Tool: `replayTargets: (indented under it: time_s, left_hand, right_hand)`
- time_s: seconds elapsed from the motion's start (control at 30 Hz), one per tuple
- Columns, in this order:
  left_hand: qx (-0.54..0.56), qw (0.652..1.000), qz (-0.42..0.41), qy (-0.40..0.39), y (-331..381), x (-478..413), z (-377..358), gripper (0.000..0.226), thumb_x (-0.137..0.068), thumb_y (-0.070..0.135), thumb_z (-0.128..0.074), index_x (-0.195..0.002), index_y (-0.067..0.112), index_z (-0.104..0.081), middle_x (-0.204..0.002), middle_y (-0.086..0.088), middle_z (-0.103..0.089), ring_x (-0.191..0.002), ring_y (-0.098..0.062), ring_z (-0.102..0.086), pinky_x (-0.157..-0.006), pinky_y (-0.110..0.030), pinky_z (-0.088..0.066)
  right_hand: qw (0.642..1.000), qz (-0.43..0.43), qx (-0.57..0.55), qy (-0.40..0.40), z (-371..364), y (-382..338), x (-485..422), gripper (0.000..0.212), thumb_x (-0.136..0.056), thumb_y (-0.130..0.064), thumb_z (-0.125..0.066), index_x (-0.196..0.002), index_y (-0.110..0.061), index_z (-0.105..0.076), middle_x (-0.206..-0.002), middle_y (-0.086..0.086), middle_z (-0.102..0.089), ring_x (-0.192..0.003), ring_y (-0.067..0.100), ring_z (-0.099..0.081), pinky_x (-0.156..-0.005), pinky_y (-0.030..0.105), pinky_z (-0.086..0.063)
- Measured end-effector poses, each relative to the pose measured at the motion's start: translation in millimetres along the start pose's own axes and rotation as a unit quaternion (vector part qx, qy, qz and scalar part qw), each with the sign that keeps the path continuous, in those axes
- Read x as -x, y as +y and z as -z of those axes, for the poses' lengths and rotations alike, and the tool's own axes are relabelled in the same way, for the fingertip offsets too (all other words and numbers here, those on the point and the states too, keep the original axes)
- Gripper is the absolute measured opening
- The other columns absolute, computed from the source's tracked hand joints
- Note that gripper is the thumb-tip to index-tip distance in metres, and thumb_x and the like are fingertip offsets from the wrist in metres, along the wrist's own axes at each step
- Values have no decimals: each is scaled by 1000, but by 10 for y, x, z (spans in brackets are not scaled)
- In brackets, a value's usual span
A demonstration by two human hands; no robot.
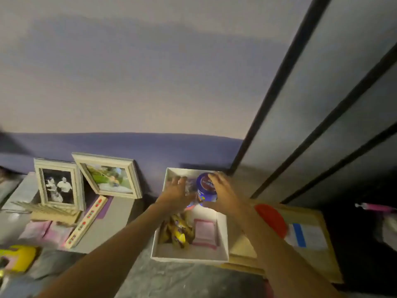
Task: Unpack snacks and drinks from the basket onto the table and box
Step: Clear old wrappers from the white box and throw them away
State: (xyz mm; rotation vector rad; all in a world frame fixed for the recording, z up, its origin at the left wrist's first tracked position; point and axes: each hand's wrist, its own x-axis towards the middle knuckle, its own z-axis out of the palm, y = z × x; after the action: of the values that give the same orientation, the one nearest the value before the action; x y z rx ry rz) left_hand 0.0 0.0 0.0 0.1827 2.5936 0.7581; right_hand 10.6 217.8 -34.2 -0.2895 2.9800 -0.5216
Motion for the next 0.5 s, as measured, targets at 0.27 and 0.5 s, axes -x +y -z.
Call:
replayTargets:
  time_s: [0.27,0.5]
  left_hand:
    - [-141,988,-47,35,-451,-631,-644,109,-69,64,-86,-156,34,-27,-160,-7,-30,-144,-35,-43,-113,-52,-47]
    - [-114,989,-34,85,-356,-620,-542,82,-72,54,-88,-143,34,-52,-138,-8,-51,-119,-30,-60,-94,-43,-58]
  right_hand:
    - [998,53,42,-10,-612,340,-164,115,-73,-57,-88,-164,-20,-29,-174,7,-22,-160,38,-16,-125,56,-28]
    - [999,35,8,1,-509,276,-175,91,-82,-39,-82,-160,-14,-42,-168,10,-36,-156,41,-28,-119,57,-38]
